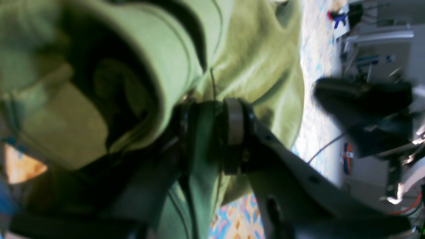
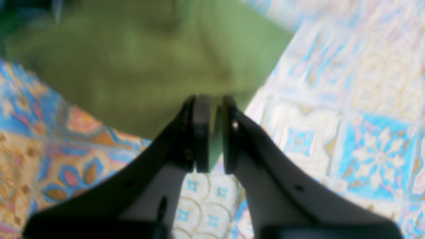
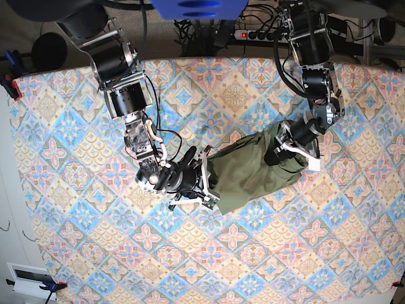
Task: Layout the t-shirt on the table in an organized manner, then fold the t-shirt properly
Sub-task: 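Grasp the bundle edges with both grippers and fold it over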
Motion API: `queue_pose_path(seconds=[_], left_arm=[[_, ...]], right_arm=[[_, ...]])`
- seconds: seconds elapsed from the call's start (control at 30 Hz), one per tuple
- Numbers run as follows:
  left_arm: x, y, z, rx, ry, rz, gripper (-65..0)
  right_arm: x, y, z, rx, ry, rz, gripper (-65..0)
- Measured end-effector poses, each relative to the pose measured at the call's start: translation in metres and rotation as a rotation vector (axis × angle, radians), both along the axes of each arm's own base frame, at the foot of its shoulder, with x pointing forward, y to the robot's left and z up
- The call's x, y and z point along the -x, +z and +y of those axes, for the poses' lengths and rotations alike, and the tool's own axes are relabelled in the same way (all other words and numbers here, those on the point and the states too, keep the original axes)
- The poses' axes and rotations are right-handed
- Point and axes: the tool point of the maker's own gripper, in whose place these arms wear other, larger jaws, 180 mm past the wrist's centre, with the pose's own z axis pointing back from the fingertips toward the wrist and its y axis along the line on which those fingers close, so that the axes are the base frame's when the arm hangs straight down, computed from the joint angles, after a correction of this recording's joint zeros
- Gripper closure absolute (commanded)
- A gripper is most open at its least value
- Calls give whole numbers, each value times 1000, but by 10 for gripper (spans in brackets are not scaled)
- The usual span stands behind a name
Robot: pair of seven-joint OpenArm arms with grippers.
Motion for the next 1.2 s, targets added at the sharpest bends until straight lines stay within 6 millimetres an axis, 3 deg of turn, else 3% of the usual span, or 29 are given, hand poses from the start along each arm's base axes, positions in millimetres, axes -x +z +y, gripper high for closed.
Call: queue_pose_path(seconds=[0.13, 0.17, 0.33, 0.57, 0.7, 0.77, 0.83, 0.97, 1.1, 1.2], left_arm=[[-2, 1, 5, -7, 12, -14, -127], [-2, 3, 6, -12, 6, -18, -127], [6, 30, 4, -42, -60, -43, -127], [33, 64, -6, -137, -165, -108, -127], [56, 52, 3, -185, -186, -57, -121], [61, 46, 7, -204, -183, -33, -78], [61, 44, 7, -221, -187, -28, -3], [66, 32, 7, -283, -205, 9, 0], [69, 18, -6, -294, -223, 39, 0], [68, 0, -1, -292, -179, 68, 0]], right_arm=[[-22, 35, 15, -39, 20, -88, -64], [-22, 36, 20, -29, 40, -94, -64], [6, 6, 33, 14, 112, -24, -64], [-9, 14, 47, 8, 114, -17, -50], [-7, 0, 48, 27, 103, 33, -35], [-5, 1, 58, 19, 120, 47, -35], [-11, 10, 70, -6, 133, 33, -35], [-28, 28, 79, -75, 130, 4, -35], [-31, 13, 75, -128, 103, 27, -37], [-26, -4, 75, -197, 81, 69, -37]])
